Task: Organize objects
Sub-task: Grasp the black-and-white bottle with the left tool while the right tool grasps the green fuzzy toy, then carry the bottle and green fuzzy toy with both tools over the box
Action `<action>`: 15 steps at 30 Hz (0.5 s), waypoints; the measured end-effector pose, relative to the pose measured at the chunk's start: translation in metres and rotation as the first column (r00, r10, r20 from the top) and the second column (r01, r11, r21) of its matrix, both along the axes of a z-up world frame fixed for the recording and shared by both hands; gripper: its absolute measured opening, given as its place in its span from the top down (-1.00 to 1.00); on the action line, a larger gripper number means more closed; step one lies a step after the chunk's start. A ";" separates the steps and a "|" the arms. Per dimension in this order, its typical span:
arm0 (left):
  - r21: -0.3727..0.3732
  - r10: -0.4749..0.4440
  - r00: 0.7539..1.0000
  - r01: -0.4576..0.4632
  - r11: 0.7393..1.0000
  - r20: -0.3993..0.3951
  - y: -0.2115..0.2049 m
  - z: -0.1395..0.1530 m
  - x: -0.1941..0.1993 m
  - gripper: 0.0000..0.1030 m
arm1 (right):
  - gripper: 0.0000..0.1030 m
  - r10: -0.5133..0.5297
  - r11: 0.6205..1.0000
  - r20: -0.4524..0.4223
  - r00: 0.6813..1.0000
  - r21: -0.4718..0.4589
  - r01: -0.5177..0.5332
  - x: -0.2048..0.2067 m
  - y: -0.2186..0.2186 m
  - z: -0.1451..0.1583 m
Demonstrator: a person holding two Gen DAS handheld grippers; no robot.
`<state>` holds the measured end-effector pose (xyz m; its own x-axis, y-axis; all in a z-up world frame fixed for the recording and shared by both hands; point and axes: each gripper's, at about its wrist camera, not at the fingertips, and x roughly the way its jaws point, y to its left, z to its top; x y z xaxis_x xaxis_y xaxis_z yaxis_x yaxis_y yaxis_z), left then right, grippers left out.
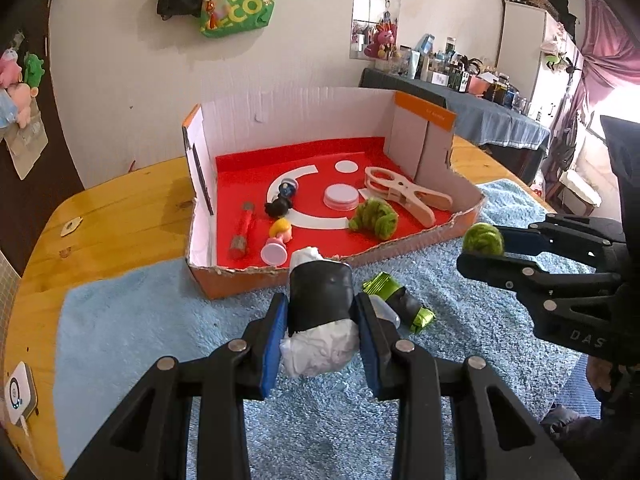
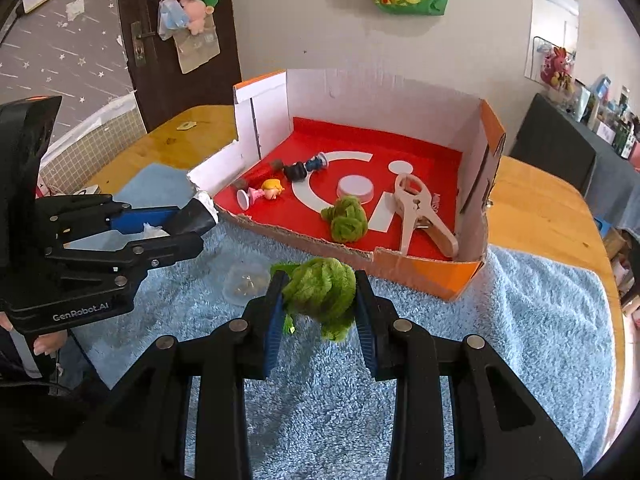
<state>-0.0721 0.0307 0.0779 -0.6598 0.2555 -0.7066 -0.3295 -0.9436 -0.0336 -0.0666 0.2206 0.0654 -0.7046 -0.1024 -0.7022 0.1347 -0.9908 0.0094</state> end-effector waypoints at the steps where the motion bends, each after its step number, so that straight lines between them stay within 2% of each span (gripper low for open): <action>1: 0.002 -0.001 1.000 0.001 1.000 -0.003 0.000 0.001 0.000 0.31 | 0.41 -0.002 1.000 -0.001 1.000 -0.001 0.002 0.000 0.000 0.000; 15: 0.026 -0.007 0.999 0.008 1.000 -0.047 0.002 0.032 -0.011 0.31 | 0.41 0.002 1.000 -0.029 1.000 0.014 -0.002 -0.022 0.003 0.023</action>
<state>-0.0836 0.0326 0.1097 -0.6905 0.2785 -0.6676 -0.3382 -0.9401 -0.0424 -0.0882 0.2232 0.0881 -0.7244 -0.0945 -0.6829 0.1368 -0.9906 -0.0080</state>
